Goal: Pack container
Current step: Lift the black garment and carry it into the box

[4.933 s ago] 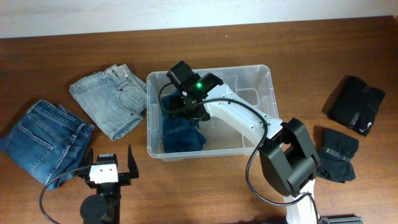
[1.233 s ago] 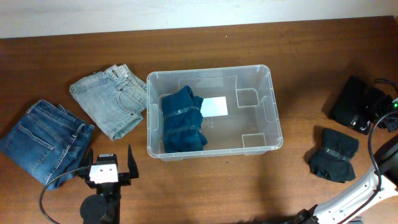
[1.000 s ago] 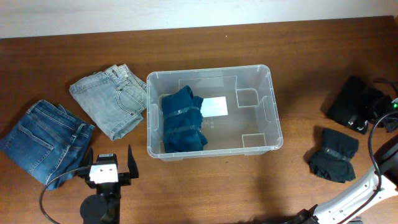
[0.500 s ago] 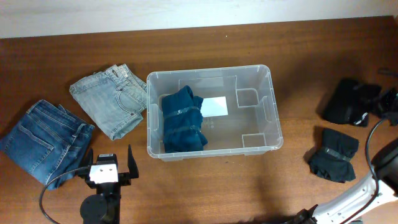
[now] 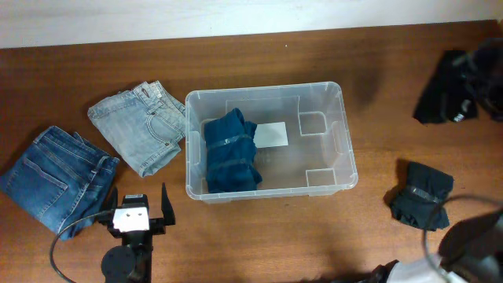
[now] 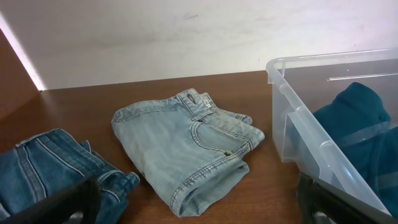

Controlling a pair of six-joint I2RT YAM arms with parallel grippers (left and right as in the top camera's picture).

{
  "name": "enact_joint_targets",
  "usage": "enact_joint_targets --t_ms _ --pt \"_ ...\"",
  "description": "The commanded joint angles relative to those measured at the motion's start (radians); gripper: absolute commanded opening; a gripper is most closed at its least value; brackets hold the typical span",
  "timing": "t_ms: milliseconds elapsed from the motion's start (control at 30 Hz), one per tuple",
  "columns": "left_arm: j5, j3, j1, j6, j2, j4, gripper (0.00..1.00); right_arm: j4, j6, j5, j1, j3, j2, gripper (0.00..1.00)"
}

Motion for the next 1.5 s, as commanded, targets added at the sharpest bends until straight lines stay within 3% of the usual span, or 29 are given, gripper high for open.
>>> enact_joint_targets --t_ms 0,267,700,1067,1467 --pt "0.01 -0.01 0.006 0.012 -0.008 0.002 0.99 -0.024 -0.018 -0.07 0.11 0.034 -0.168 0.04" --pt "0.01 -0.01 0.006 0.012 -0.008 0.002 1.0 -0.063 0.027 0.061 0.457 0.034 -0.297 0.04" --pt "0.01 -0.01 0.006 0.012 -0.008 0.002 1.0 -0.052 0.124 0.172 0.867 -0.032 -0.104 0.04" --pt "0.01 -0.01 0.006 0.012 -0.008 0.002 0.99 0.054 0.296 0.297 0.997 -0.134 0.019 0.04" --pt "0.01 -0.01 0.006 0.012 -0.008 0.002 0.99 0.363 0.441 0.291 1.03 -0.48 0.021 0.04"
